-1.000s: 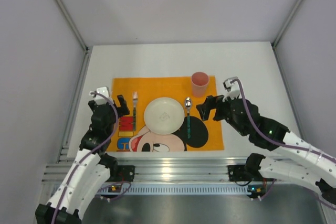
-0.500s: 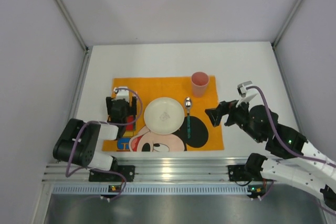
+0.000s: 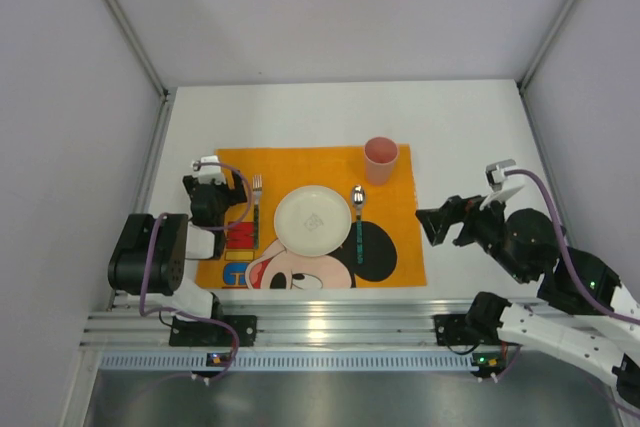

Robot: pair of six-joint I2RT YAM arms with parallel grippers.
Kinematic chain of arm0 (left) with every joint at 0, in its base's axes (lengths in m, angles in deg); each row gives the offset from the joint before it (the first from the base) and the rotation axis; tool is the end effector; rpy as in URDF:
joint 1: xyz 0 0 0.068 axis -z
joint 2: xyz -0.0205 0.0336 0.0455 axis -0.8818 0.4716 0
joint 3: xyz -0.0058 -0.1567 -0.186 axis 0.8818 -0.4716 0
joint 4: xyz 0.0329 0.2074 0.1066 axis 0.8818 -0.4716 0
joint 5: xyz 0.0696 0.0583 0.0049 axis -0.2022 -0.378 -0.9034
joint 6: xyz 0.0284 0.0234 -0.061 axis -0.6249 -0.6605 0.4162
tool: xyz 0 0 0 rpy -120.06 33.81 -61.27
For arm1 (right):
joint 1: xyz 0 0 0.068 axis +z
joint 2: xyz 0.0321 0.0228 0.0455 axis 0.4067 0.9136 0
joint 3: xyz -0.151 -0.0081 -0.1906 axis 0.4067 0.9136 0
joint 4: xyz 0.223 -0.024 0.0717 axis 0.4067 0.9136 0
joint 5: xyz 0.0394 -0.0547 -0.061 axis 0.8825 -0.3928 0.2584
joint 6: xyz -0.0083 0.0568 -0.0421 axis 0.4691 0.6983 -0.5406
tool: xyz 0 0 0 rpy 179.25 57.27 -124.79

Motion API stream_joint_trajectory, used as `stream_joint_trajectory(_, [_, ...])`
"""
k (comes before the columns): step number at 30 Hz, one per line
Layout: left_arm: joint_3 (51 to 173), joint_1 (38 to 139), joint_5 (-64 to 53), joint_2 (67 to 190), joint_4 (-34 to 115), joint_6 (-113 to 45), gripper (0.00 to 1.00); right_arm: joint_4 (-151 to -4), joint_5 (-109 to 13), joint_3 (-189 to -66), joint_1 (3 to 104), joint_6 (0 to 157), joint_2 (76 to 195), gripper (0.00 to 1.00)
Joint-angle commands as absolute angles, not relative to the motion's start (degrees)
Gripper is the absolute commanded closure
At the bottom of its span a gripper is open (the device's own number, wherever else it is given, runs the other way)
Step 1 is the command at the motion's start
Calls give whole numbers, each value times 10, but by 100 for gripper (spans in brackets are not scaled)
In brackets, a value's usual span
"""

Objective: Set the dinner table for one person

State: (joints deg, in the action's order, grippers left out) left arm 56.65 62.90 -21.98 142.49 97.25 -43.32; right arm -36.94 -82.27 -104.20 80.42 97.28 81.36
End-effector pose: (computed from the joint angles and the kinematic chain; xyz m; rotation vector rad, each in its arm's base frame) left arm 0.2674 0.0035 0.1248 -0.1229 1.8089 0.0852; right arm 0.0783 0.0708 0.3337 -0.1697 1.8414 0.5922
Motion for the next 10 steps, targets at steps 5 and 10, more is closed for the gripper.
stream_joint_trajectory(5, [582, 629, -188, 1427, 1005, -428, 2, -355, -896, -1118, 811, 982, 873, 0])
stream_joint_trajectory(10, [582, 629, -188, 1428, 1005, -428, 2, -387, -936, -1106, 811, 993, 882, 0])
